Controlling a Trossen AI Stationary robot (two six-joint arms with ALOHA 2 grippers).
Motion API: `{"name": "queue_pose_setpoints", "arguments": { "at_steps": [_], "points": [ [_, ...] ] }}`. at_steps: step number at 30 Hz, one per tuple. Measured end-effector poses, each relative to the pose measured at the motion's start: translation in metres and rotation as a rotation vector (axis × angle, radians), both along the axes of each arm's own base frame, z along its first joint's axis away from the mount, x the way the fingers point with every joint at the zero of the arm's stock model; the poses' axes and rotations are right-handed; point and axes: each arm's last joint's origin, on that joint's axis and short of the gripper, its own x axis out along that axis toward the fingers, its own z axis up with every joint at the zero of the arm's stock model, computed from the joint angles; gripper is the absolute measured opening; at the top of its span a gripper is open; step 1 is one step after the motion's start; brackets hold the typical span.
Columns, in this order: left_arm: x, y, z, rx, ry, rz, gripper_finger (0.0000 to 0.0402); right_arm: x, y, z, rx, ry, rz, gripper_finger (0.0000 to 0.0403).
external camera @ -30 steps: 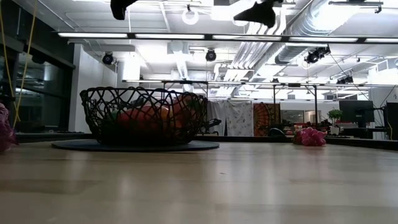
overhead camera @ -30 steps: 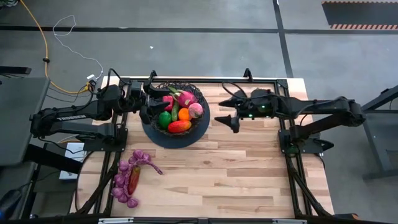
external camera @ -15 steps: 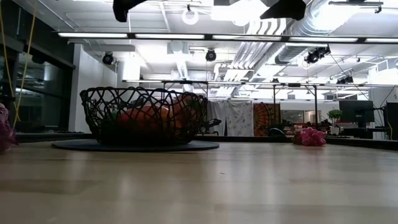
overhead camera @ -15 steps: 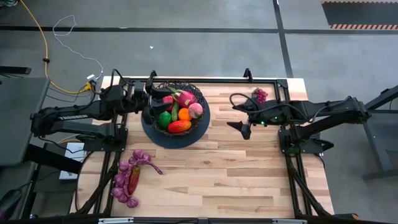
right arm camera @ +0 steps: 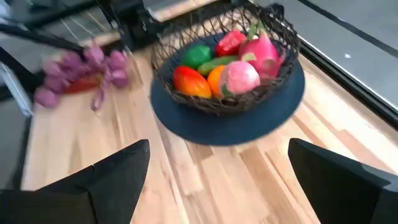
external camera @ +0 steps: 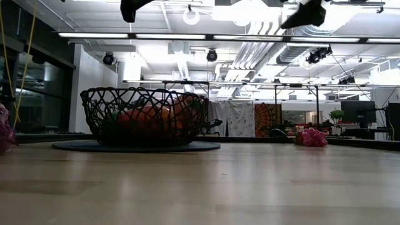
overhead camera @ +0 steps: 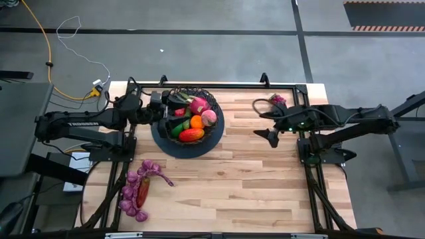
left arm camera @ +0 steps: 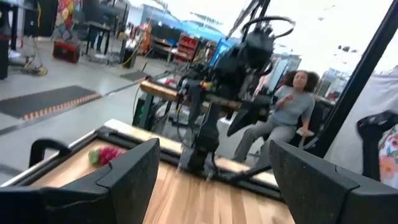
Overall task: Build produce basket
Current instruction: Put the purple garlic into the black wire basket
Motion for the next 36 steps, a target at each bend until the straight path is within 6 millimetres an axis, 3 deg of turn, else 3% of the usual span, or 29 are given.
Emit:
{"name": "queue_pose_setpoints", "arguments": {
  "at_steps": [6,9,14,23,27,36],
  "points": [
    [-0.001,0.001,0.004,0.009,-0.040,0.020,0.0289,-0.029,-0.006,-0.041,0.141,-0.162,-0.039,0.0373],
    [-0.001,0.001,0.004,0.007,-0.041,0.040,0.0289,-0.037,-0.009,-0.051,0.173,-0.327,-0.051,0.0373],
    [-0.001,0.002,0.004,-0.005,-0.046,0.072,0.0289,-0.045,-0.013,-0.044,0.170,-0.538,-0.051,0.0373],
    [0.006,0.001,0.016,0.019,-0.050,0.172,0.0295,-0.049,-0.013,-0.029,0.051,-0.590,-0.017,0.0373],
    [0.015,0.001,0.024,0.024,-0.020,0.148,0.0316,-0.049,-0.013,-0.030,0.053,-0.588,-0.018,0.0373],
    [0.041,0.006,0.019,0.022,0.140,0.127,0.0385,-0.049,-0.013,-0.030,0.041,-0.584,-0.015,0.0373]
  ]
}}
